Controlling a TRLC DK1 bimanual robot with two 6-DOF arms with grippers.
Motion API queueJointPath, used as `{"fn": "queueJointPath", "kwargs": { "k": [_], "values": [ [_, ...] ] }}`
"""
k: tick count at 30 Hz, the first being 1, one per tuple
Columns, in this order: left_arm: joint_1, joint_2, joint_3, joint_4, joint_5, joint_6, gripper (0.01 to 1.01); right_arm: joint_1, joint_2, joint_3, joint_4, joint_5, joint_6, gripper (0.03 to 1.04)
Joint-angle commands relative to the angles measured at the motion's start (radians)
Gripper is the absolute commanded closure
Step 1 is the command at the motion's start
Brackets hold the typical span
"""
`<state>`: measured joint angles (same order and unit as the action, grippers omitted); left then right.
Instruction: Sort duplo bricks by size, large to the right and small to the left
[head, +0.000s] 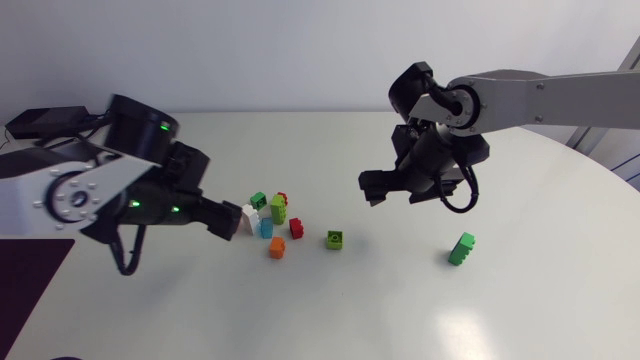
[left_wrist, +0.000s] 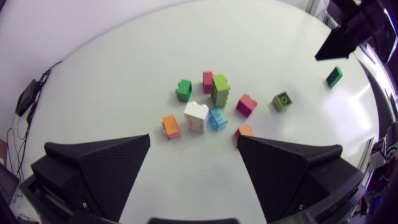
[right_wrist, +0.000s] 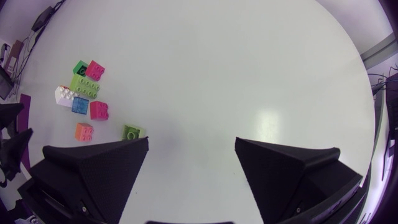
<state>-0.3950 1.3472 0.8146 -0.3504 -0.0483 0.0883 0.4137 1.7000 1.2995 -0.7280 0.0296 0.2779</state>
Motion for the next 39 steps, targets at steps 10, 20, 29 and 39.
{"fn": "queueJointPath", "kwargs": {
  "k": [10,20,29,39],
  "values": [
    [-0.030,0.254,0.156,0.062,0.004,0.208,0.049,-0.004,0.004,-0.019,-0.022,0.004,0.018,0.06],
    [-0.005,0.380,0.196,0.060,0.021,0.284,0.049,-0.009,0.004,-0.026,-0.022,0.004,0.014,0.06],
    [0.004,0.448,0.238,0.004,0.030,0.323,0.079,-0.009,0.010,-0.042,-0.011,-0.007,0.015,0.06],
    [0.028,0.451,0.274,0.004,0.031,0.323,0.451,-0.009,0.007,-0.049,-0.013,-0.008,0.014,0.06]
  ]
}}
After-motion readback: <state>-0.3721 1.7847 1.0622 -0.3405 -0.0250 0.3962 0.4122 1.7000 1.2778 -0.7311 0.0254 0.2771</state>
